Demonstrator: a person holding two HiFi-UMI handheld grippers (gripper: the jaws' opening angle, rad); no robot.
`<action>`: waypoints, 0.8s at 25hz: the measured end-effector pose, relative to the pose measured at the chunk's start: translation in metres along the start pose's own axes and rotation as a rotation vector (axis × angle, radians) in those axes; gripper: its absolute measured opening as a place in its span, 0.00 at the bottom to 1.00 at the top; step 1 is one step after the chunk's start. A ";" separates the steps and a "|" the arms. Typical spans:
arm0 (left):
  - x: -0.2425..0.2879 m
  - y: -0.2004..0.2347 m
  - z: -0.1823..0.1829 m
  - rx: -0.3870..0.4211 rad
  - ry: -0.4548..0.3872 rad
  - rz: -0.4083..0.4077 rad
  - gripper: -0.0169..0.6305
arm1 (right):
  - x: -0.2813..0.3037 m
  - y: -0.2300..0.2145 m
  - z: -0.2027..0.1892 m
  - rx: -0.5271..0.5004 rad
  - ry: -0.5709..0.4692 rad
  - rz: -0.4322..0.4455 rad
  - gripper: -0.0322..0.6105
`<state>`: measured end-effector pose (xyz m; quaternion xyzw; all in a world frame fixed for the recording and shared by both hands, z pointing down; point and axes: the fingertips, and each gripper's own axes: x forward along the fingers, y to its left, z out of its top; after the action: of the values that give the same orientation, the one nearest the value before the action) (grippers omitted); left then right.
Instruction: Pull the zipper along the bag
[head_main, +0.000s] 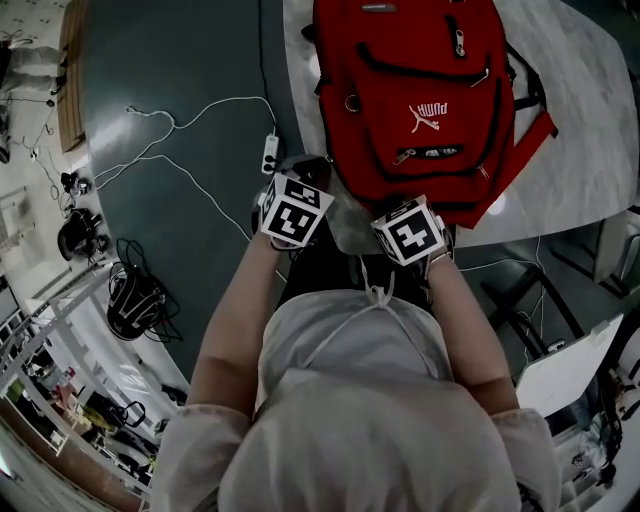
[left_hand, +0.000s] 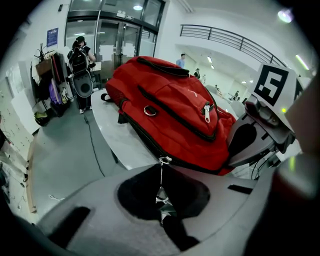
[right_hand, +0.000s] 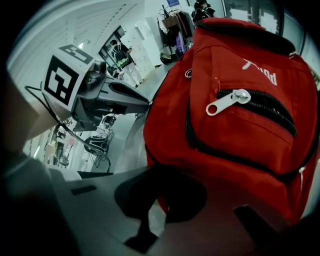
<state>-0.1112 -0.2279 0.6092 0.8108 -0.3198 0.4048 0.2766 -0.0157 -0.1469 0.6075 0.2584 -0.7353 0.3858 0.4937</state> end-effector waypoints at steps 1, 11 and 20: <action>0.000 0.003 0.002 -0.002 0.001 0.003 0.06 | 0.000 0.000 -0.001 0.002 0.003 0.000 0.09; 0.003 0.035 0.034 -0.008 -0.027 0.014 0.06 | -0.002 0.004 0.002 0.021 0.045 0.058 0.09; 0.005 0.052 0.049 0.030 -0.020 -0.007 0.06 | -0.001 0.001 -0.005 0.028 0.134 0.085 0.09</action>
<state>-0.1239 -0.2976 0.5978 0.8200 -0.3134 0.4005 0.2625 -0.0135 -0.1428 0.6076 0.2077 -0.7055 0.4331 0.5212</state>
